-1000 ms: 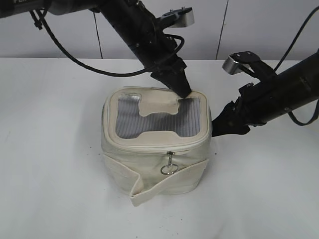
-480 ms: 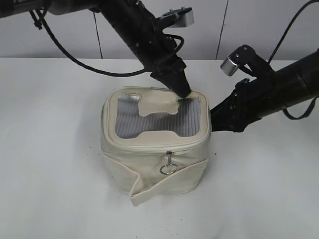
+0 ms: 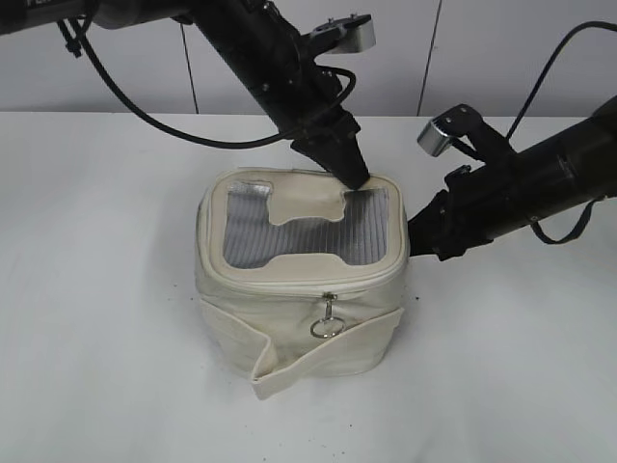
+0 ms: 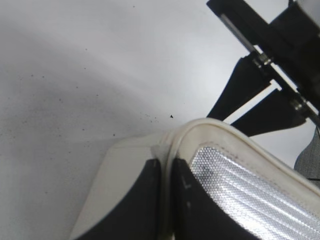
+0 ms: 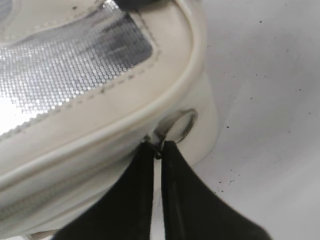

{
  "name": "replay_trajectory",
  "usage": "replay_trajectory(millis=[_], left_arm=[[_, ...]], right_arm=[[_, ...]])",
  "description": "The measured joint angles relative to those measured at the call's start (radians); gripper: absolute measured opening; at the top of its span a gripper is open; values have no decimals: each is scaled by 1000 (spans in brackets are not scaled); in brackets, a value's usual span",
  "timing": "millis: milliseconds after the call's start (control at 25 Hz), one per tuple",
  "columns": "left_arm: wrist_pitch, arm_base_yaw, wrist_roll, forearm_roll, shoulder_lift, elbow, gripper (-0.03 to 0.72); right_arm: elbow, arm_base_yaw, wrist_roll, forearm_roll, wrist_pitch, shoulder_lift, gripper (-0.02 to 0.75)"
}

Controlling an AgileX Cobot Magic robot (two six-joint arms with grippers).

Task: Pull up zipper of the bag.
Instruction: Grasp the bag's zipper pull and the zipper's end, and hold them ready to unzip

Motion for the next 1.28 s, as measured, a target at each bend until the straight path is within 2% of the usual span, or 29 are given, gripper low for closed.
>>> replay_trajectory(millis=[120, 360, 560, 800, 1280], left_arm=[[0, 0, 0, 0, 0, 0, 34], [0, 0, 0, 0, 0, 0, 34], [0, 0, 0, 0, -1, 0, 34], [0, 0, 0, 0, -1, 0, 34], [0, 0, 0, 0, -1, 0, 34]], right_arm=[[0, 0, 76, -40, 1, -9, 6], [0, 0, 284, -213, 3, -86, 5], [-1, 0, 366, -292, 44, -137, 5], [-1, 1, 404, -332, 95, -150, 5], [-3, 1, 417, -337, 171, -150, 5]])
